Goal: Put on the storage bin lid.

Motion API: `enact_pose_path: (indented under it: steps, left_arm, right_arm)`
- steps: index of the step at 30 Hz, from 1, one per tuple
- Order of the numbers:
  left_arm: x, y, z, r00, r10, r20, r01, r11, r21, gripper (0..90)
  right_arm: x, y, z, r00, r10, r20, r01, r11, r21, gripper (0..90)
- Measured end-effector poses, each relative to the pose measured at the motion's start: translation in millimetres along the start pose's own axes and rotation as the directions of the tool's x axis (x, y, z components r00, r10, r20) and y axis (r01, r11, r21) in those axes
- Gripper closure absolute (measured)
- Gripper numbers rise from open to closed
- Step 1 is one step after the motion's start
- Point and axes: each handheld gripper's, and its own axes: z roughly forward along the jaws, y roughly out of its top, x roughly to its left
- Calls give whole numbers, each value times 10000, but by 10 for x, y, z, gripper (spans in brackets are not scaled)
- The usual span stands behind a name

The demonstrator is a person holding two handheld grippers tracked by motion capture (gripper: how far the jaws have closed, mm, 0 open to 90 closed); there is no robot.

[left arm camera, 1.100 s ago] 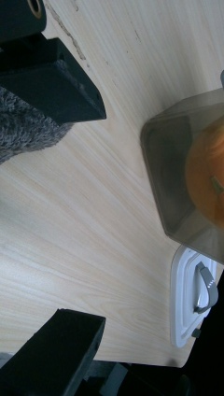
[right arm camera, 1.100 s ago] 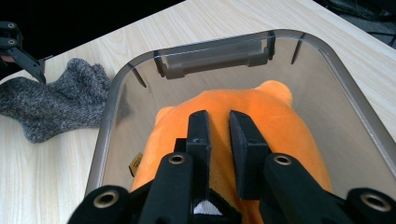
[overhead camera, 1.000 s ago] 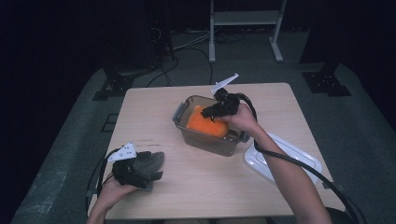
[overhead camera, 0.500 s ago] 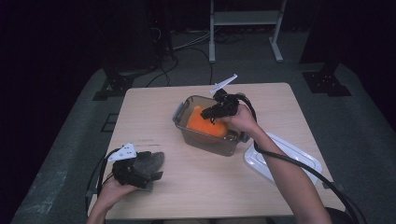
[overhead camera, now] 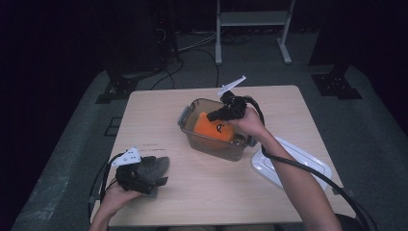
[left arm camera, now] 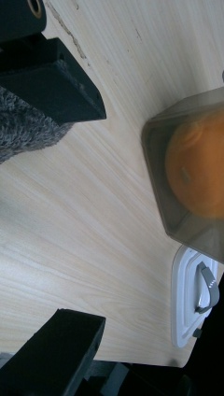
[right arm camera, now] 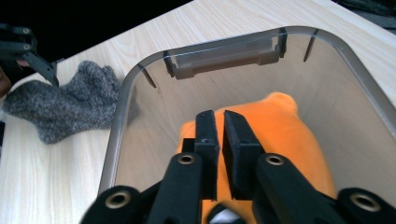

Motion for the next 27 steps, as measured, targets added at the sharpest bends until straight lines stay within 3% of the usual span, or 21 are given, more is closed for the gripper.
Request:
enact_pose_path:
  steps: [10, 27]
  left_arm:
    - [-1, 1, 6, 10000, 18, -3, -18, 10000, 9, 25]
    - [-11, 4, 34, 10000, 33, 22, -33, 10000, 91, 26]
  right_arm:
    - [67, 5, -171, 9999, -47, -135, 43, 9996, -290, 767]
    - [125, -199, -605, 9999, 75, -82, -81, 9973, -730, 692]
